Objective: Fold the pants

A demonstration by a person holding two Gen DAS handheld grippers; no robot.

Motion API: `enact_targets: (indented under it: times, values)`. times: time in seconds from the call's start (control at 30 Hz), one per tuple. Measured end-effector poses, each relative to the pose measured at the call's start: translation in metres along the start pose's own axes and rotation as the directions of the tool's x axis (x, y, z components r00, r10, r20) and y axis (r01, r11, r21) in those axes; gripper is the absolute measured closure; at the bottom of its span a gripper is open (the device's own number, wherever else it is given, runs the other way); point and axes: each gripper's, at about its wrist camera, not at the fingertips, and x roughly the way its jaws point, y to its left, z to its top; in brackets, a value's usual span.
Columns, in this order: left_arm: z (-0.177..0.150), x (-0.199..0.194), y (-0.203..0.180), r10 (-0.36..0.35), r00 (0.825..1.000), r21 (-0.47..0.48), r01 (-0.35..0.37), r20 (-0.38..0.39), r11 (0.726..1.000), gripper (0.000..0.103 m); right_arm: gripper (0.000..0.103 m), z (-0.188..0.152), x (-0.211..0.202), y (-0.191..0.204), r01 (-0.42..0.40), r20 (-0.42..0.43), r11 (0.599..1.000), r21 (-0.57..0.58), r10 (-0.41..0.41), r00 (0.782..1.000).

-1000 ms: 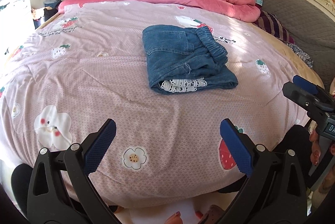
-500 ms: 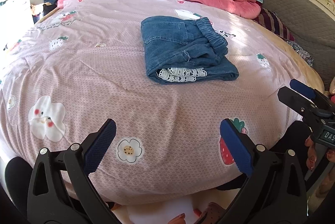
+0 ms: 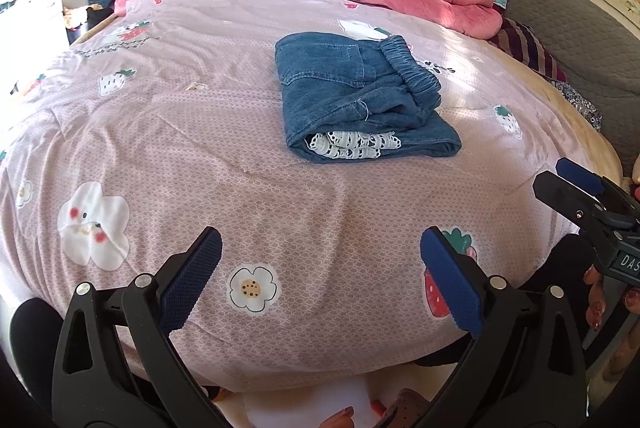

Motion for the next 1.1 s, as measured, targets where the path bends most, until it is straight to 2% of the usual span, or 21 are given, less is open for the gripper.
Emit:
enact_targets:
  times: [1.1]
  values:
    - [0.0023, 0.0003, 0.0018, 0.021, 1.0, 0.016, -0.021, -0.003, 1.0, 0.01, 0.005, -0.0016, 0.0052, -0.0002, 0.01, -0.015, 1.0, 0.003, -0.01, 1.0]
